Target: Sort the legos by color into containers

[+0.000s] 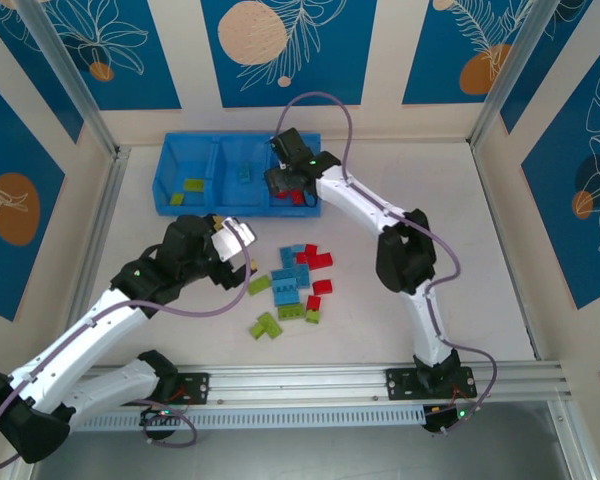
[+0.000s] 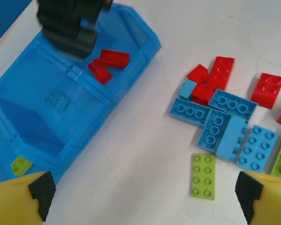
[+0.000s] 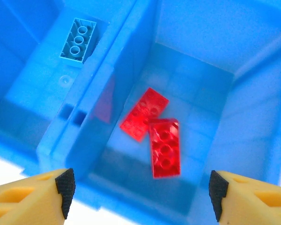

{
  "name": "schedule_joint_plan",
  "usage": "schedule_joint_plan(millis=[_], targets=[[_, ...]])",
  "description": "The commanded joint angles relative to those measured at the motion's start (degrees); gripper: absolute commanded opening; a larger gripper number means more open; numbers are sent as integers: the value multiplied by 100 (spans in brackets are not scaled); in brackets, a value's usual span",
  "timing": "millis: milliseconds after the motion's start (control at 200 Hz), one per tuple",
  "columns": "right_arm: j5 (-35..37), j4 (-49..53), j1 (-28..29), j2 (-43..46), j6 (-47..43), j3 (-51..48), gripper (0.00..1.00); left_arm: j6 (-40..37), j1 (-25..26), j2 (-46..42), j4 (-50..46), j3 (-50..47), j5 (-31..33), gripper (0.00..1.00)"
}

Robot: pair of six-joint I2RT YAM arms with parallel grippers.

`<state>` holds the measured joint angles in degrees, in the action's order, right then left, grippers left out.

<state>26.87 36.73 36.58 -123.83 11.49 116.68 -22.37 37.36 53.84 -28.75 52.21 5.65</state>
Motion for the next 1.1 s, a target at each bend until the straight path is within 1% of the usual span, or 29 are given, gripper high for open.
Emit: schedule_joint_plan(millis=[0, 60, 125, 195, 255, 295, 360, 430, 490, 550, 645, 855, 975, 1030, 1095], targets=[[-348, 124, -19, 1393, 513, -598, 77, 1193, -27, 233, 60, 296, 611, 99], [-677, 202, -28, 2138, 836, -1170, 77, 2378, -27, 573, -396, 789, 767, 97], [-1140, 131, -28, 2983, 1049, -1889, 77, 3691, -23, 992, -754, 1162, 558, 92], [-1529, 37, -37, 3861, 1286, -2646, 77, 4963, -16, 1416, -619, 1204, 32, 86], [-1662, 59, -37, 4555, 1510, -3233, 77, 5642, -1, 1840, -240, 1166, -571, 83], [-1661, 100, -37, 4973, 1692, -3585, 78, 5931, 24, 2131, 3, 1177, -873, 81], [-1525, 204, -39, 5602, 1990, -4124, 78, 6125, 146, 2716, 114, 1310, -921, 79], [-1352, 301, -80, 6152, 2228, -4594, 79, 6128, 266, 3394, -208, 1682, -728, 75], [-1255, 388, -139, 6480, 2369, -4875, 79, 6026, 335, 3938, -377, 1964, -712, 72], [-1261, 486, -216, 6661, 2427, -5028, 79, 6021, 368, 4334, -353, 2073, -654, 70], [-1307, 666, -322, 6709, 2446, -5055, 79, 6069, 386, 4714, -244, 2092, -471, 68], [-1382, 645, -362, 6588, 2395, -5011, 79, 6092, 388, 5198, -73, 2045, -536, 65], [-1404, 647, -362, 6482, 2367, -4973, 79, 5944, 401, 5426, 107, 2055, -741, 66], [-1419, 651, -362, 6450, 2384, -4971, 79, 5946, 399, 5523, 63, 2079, -648, 66], [-1456, 651, -362, 6442, 2410, -4980, 79, 5912, 397, 5622, 18, 2095, -488, 63]])
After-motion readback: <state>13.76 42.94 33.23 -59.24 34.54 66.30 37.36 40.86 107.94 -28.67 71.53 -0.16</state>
